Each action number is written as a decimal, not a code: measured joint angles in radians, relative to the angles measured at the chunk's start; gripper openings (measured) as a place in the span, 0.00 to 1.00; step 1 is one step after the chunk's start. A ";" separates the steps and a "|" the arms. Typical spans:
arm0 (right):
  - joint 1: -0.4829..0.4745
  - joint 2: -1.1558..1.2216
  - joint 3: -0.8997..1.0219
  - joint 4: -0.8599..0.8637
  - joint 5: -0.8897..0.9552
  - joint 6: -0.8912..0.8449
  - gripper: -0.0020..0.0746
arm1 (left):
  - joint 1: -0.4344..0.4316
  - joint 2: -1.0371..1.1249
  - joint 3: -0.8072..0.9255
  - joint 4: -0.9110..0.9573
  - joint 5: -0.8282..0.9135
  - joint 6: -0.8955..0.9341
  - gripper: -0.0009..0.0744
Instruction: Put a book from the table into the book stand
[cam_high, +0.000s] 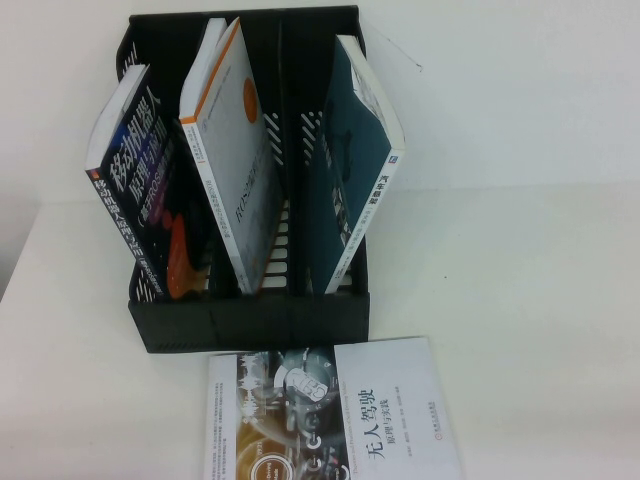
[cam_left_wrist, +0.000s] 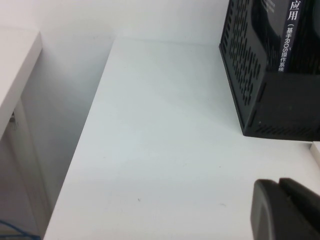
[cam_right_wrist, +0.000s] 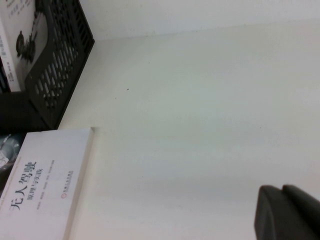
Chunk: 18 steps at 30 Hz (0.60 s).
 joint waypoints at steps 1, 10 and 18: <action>0.000 0.000 0.000 0.000 0.000 0.000 0.02 | 0.000 0.000 0.000 0.000 0.000 0.002 0.01; 0.000 0.000 0.000 0.000 0.000 0.000 0.02 | 0.000 0.000 0.000 -0.001 0.002 0.059 0.01; 0.000 0.000 0.000 0.000 0.000 0.000 0.02 | -0.029 0.000 0.000 -0.012 0.004 0.089 0.01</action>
